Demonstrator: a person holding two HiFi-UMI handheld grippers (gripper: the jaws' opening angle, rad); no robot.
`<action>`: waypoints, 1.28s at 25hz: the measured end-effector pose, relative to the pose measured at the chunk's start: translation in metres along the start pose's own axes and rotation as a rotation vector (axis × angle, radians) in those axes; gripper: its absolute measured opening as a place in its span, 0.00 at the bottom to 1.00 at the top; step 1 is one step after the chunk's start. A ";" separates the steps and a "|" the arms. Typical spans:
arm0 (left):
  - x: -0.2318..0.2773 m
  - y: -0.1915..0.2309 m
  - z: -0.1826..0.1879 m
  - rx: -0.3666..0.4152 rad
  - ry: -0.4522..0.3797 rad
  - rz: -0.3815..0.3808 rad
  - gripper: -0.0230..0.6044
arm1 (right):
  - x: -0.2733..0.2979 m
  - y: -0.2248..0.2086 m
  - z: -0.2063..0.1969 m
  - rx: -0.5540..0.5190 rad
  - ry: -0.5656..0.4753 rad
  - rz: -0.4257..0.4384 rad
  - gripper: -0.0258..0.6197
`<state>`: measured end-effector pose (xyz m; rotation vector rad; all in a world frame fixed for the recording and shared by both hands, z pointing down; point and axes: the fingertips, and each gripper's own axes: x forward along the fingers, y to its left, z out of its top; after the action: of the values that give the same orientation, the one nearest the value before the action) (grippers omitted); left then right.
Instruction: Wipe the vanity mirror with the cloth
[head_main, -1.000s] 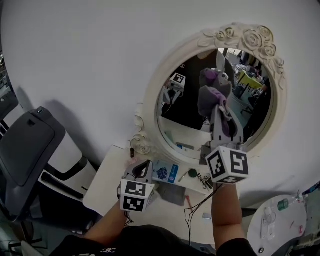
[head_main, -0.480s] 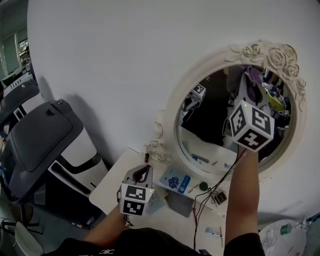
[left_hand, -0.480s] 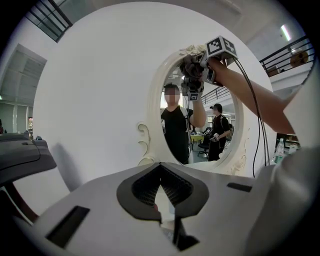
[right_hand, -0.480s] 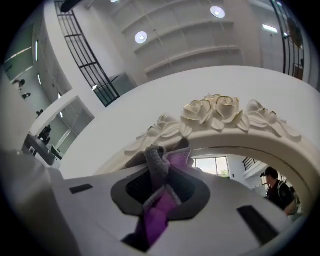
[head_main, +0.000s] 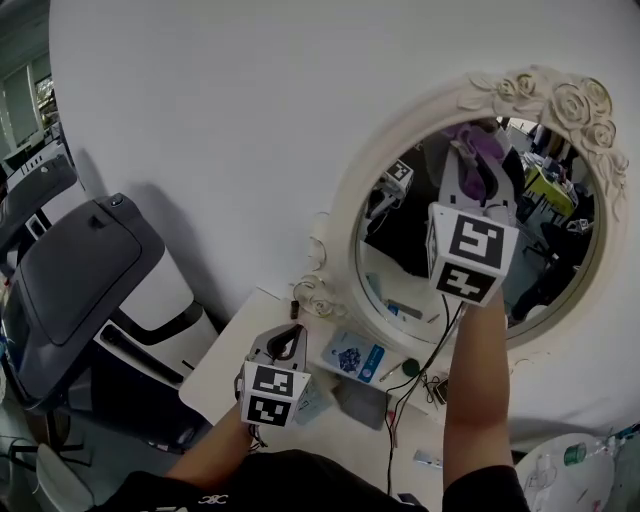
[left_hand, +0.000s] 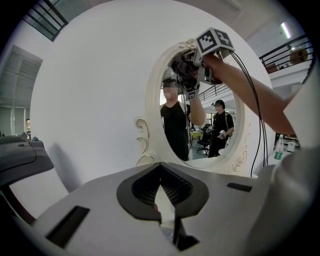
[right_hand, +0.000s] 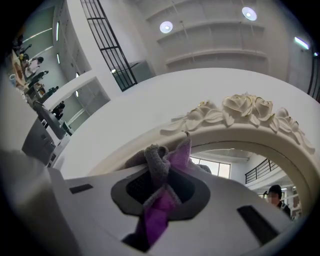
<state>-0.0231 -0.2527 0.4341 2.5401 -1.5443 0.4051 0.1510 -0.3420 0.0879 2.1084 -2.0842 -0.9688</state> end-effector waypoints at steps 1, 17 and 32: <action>0.001 -0.001 -0.001 0.002 0.002 -0.003 0.05 | 0.000 0.009 -0.004 -0.014 0.006 0.013 0.12; 0.007 0.009 -0.013 -0.075 0.026 -0.009 0.05 | -0.023 0.124 -0.095 -0.105 0.077 0.190 0.12; -0.002 0.011 -0.012 -0.148 0.024 -0.041 0.05 | -0.072 0.184 -0.207 -0.095 0.243 0.310 0.12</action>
<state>-0.0356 -0.2534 0.4447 2.4408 -1.4538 0.3040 0.0828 -0.3785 0.3635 1.6928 -2.1078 -0.7170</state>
